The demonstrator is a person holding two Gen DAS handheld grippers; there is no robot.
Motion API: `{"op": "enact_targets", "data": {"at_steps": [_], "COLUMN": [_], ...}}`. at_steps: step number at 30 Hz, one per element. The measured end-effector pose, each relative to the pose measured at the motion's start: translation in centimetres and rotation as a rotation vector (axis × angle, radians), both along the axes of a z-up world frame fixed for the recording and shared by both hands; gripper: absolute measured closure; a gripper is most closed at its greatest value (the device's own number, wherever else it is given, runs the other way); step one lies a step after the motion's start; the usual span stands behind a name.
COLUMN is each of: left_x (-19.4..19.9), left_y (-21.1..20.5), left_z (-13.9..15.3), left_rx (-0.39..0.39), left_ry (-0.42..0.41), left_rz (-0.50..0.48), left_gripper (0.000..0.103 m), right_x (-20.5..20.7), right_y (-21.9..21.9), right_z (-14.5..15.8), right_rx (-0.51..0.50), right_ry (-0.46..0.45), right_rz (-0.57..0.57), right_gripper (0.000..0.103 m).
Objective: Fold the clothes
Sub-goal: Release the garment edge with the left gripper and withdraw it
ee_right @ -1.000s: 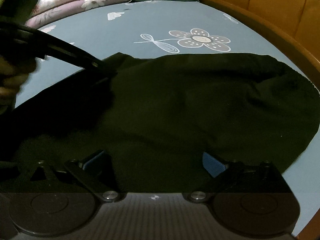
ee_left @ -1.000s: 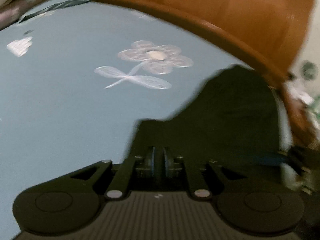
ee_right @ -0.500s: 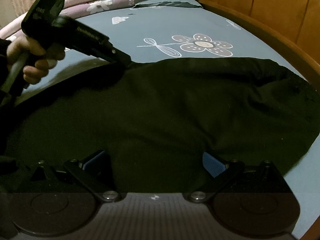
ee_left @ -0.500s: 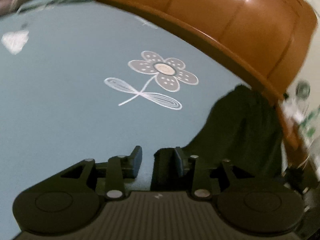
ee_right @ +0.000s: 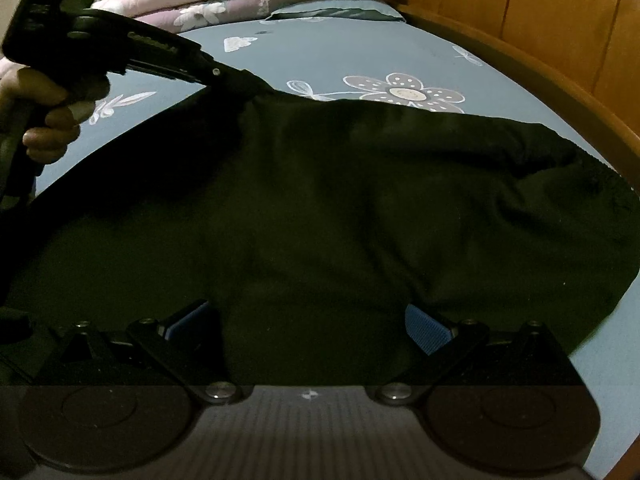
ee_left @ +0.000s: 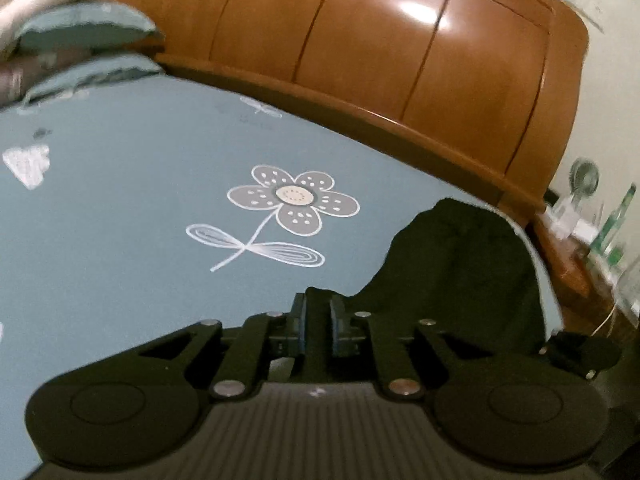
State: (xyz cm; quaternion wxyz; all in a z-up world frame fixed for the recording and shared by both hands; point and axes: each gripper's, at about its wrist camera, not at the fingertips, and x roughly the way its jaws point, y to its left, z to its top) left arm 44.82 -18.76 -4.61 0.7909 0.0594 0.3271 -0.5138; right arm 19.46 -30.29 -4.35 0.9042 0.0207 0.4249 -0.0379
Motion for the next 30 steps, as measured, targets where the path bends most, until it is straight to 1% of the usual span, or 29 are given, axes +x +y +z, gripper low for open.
{"op": "enact_targets", "data": {"at_steps": [2, 4, 7, 8, 9, 11, 12, 14, 15, 16, 17, 18, 19, 20, 21, 23, 24, 25, 26, 28, 29, 30], "left_x": [0.2, 0.6, 1.2, 1.1, 0.6, -0.4, -0.8, -0.6, -0.5, -0.1, 0.3, 0.4, 0.3, 0.2, 0.0, -0.7, -1.1, -1.5, -1.8, -2.2, -2.5, -2.8], "left_y": [0.1, 0.5, 1.2, 1.2, 0.9, 0.3, -0.1, -0.9, -1.2, -1.3, -1.1, -1.1, -1.0, -0.9, -0.8, -0.7, -0.8, -1.1, -1.5, -2.1, -1.9, -1.8], "left_z": [-0.2, 0.1, 0.6, 0.6, 0.5, -0.1, -0.7, -1.9, -2.5, -2.7, -2.6, -2.2, -1.6, -1.1, -0.6, -0.1, -0.1, -0.5, -1.0, -2.0, -2.0, -1.7], "left_rx": [0.008, -0.003, -0.024, -0.029, -0.022, 0.007, 0.030, 0.087, 0.115, 0.115, 0.096, 0.087, 0.085, 0.085, 0.079, 0.062, 0.066, 0.094, 0.135, 0.207, 0.208, 0.211], "left_ry": [0.001, 0.015, 0.041, 0.059, 0.080, 0.115, 0.122, 0.125, 0.126, 0.143, 0.163, 0.163, 0.149, 0.133, 0.133, 0.149, 0.145, 0.138, 0.134, 0.123, 0.109, 0.099], "left_rz": [0.047, 0.078, 0.116, 0.095, 0.051, -0.032, -0.059, -0.032, -0.010, 0.011, 0.029, 0.038, 0.037, 0.031, 0.013, -0.041, -0.063, -0.067, -0.062, -0.049, -0.042, -0.035], "left_gripper": [0.085, 0.091, 0.091, 0.090, 0.088, 0.085, 0.082, 0.083, 0.085, 0.088, 0.088, 0.088, 0.088, 0.085, 0.084, 0.078, 0.076, 0.071, 0.069, 0.071, 0.069, 0.069], "right_x": [0.0, -0.1, -0.1, -0.1, -0.2, -0.1, -0.1, 0.0, 0.0, 0.0, 0.0, -0.1, -0.1, -0.2, -0.3, -0.4, -0.4, -0.4, -0.3, -0.2, -0.1, 0.1], "right_y": [0.1, 0.2, 0.3, 0.3, 0.3, 0.4, 0.4, 0.4, 0.4, 0.4, 0.5, 0.6, 0.7, 0.8, 0.9, 1.1, 1.1, 1.2, 1.2, 1.3, 1.3, 1.3], "right_z": [0.0, 0.0, 0.0, 0.0, 0.0, 0.0, 0.0, -0.1, -0.1, -0.1, -0.1, -0.2, -0.2, -0.2, -0.3, -0.3, -0.3, -0.3, -0.3, -0.3, -0.2, 0.0], "right_rx": [-0.008, -0.010, -0.011, -0.012, -0.013, -0.015, -0.016, -0.018, -0.020, -0.022, -0.024, -0.029, -0.035, -0.040, -0.042, -0.047, -0.049, -0.052, -0.053, -0.054, -0.055, -0.054], "right_ry": [0.002, 0.003, 0.000, -0.001, -0.002, -0.005, -0.006, -0.008, -0.009, -0.009, -0.010, -0.013, -0.016, -0.019, -0.021, -0.026, -0.027, -0.027, -0.027, -0.021, -0.013, 0.000], "right_rz": [0.002, 0.003, 0.002, 0.001, 0.001, 0.000, -0.001, -0.003, -0.003, -0.003, -0.004, -0.004, -0.004, -0.005, -0.007, -0.011, -0.013, -0.014, -0.016, -0.020, -0.022, -0.025], "right_gripper": [0.000, 0.000, 0.000, 0.000, 0.000, 0.000, 0.000, 0.000, 0.000, 0.000, 0.000, 0.000, 0.000, 0.000, 0.000, 0.000, 0.000, 0.000, 0.000, 0.000, 0.000, 0.000]}}
